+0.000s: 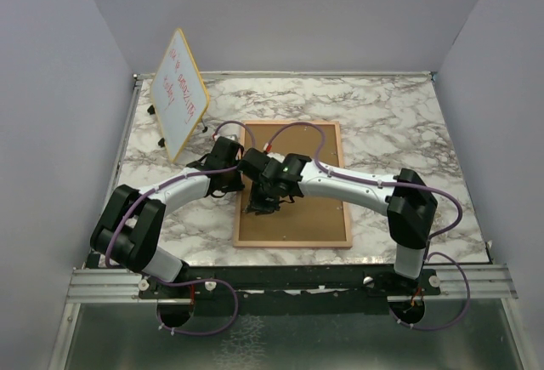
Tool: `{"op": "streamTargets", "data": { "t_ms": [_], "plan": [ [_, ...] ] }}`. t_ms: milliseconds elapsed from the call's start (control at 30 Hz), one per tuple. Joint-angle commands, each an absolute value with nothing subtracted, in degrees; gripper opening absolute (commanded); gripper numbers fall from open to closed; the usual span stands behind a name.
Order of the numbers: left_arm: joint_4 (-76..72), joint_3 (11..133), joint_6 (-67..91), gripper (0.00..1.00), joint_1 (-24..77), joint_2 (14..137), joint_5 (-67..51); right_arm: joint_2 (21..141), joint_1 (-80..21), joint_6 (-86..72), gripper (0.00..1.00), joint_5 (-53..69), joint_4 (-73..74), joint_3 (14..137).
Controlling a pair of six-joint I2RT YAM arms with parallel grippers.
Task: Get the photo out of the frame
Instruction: Release the photo frame item from the photo frame.
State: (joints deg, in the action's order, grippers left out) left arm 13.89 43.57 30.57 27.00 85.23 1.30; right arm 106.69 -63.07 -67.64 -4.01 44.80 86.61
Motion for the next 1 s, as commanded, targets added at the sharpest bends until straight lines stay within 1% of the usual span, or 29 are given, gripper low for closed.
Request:
{"op": "streamTargets", "data": {
  "t_ms": [0,267,767,967],
  "plan": [
    [14.06,42.72,30.59,0.00,27.25,84.81,-1.67,105.88,-63.37,-68.88,0.00,-6.59,49.99,84.81],
    [14.06,42.71,30.50,0.00,27.24,84.66,-1.67,105.06,-63.37,-68.21,0.01,-5.46,48.00,83.56],
    [14.22,42.81,30.50,0.00,27.25,84.78,-1.58,104.15,-63.37,-67.81,0.01,-6.31,49.11,84.23],
    [14.22,42.80,30.57,0.00,27.25,84.73,-1.51,102.40,-63.37,-64.30,0.01,-2.93,41.83,82.60]
  ]
}}
